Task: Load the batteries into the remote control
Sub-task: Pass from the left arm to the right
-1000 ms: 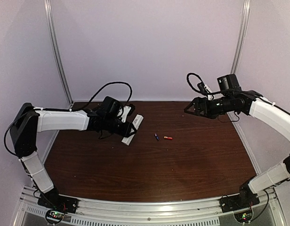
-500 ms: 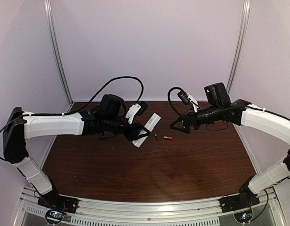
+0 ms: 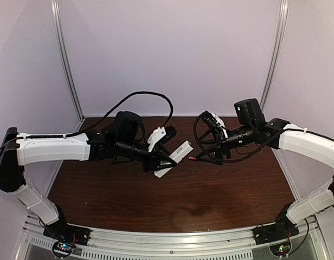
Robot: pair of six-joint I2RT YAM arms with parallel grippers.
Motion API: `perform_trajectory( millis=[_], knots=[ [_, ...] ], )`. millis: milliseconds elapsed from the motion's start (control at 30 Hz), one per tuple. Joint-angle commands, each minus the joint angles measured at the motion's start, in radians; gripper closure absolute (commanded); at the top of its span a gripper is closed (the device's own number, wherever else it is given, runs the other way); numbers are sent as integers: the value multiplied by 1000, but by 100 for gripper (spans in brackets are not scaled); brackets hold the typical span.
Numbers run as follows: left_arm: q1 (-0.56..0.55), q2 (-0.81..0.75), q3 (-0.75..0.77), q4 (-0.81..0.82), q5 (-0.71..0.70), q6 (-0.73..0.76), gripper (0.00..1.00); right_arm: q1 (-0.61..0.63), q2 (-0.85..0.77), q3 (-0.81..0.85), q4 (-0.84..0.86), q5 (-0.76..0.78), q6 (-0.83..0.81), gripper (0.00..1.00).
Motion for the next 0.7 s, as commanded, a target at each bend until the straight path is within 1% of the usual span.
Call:
perform_trajectory(
  millis=[0, 133, 267, 333, 400, 433, 500, 600, 667],
  knots=[
    [-34, 9, 49, -31, 6, 74, 85, 37, -23, 26, 3, -89, -49, 5],
    [-51, 17, 61, -37, -5, 81, 86, 61, -19, 38, 0, -86, -60, 7],
    [-61, 18, 68, -37, -8, 83, 86, 70, -8, 38, -27, -102, -80, 15],
    [-65, 18, 71, -37, -7, 84, 86, 76, -7, 37, -27, -103, -84, 18],
    [-69, 19, 74, -39, -11, 86, 87, 82, -9, 37, -26, -107, -84, 25],
    [-70, 19, 75, -38, -11, 86, 87, 83, -8, 39, -26, -107, -86, 27],
    [-72, 21, 76, -41, -9, 88, 88, 86, -2, 41, -27, -118, -91, 38],
    [-73, 24, 80, -48, -7, 89, 88, 89, 3, 44, -26, -135, -91, 52],
    [-73, 24, 79, -50, -10, 89, 88, 93, 5, 43, -28, -141, -96, 55]
  ],
)
